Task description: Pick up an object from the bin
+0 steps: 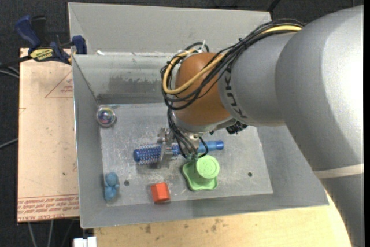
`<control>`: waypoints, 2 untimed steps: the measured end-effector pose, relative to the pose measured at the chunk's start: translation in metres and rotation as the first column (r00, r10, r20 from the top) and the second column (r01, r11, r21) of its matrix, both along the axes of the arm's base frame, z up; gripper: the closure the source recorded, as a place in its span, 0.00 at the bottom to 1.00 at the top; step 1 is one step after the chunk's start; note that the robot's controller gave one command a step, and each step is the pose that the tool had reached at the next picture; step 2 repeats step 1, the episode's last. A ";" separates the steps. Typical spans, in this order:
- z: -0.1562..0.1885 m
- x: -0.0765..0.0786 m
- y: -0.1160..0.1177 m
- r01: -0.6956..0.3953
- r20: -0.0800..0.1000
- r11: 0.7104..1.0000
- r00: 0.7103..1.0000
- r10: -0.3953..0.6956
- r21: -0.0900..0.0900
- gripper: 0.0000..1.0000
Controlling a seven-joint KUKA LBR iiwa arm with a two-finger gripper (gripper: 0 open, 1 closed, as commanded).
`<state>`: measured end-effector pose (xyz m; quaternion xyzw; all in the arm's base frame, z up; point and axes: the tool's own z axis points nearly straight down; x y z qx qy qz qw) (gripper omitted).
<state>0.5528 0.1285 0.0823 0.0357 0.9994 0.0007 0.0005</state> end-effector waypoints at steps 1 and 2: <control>0.199 -0.023 0.071 -0.026 0.008 1.000 1.000 0.026 0.003 1.00; 0.199 -0.023 0.071 -0.026 0.008 1.000 1.000 0.026 0.003 1.00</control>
Offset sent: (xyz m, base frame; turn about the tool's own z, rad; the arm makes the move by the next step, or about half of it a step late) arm -0.0242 0.0678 0.1947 -0.0201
